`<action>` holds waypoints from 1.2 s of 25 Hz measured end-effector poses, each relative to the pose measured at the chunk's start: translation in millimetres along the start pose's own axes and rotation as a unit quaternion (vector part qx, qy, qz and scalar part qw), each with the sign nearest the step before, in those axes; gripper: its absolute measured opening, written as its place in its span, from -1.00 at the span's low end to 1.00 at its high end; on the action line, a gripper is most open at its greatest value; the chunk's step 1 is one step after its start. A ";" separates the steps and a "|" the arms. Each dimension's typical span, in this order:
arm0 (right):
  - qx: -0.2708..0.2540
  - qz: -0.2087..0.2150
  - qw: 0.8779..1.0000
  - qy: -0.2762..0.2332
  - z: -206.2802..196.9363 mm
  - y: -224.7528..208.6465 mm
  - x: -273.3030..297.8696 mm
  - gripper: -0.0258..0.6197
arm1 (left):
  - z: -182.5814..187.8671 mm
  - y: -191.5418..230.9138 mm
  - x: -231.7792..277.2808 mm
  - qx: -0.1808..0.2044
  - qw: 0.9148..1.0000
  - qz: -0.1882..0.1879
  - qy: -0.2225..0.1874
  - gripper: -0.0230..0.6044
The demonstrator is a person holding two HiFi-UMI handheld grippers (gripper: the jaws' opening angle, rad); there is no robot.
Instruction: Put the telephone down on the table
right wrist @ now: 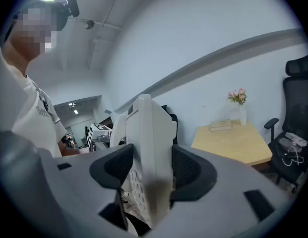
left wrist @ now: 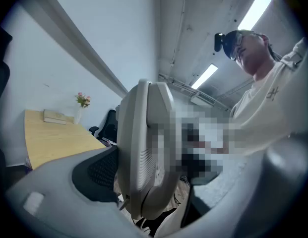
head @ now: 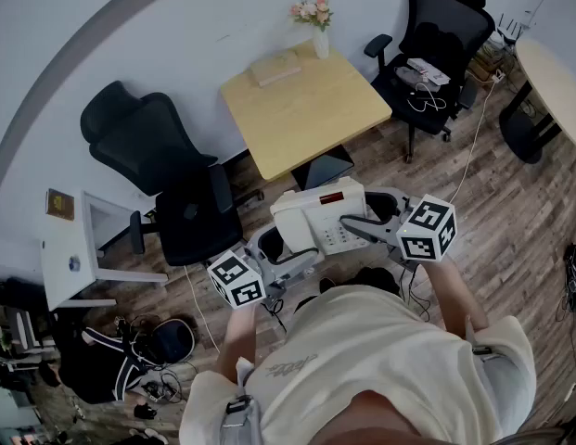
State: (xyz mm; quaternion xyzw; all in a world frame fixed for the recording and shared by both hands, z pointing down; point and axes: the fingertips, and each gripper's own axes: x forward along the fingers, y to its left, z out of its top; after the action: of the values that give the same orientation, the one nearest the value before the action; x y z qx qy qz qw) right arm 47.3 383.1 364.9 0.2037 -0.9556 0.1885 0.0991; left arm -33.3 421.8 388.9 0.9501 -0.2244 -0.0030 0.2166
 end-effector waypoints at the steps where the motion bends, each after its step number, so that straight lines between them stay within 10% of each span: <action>1: 0.002 -0.002 1.000 -0.002 -1.4 2.5 2.4 -0.19 | -0.7 0.7 -3.7 0.002 1.000 -0.002 0.003 0.29; 30: 0.047 0.002 0.999 0.019 -15.4 -36.2 52.0 -0.19 | -9.7 60.9 -6.6 -0.037 0.999 -0.004 0.014 0.29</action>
State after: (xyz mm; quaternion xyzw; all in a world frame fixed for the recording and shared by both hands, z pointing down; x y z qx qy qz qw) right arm 17.8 340.3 404.3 0.2028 -0.9439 0.2374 0.1077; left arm -64.2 379.5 422.3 0.9421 -0.2176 0.0007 0.2550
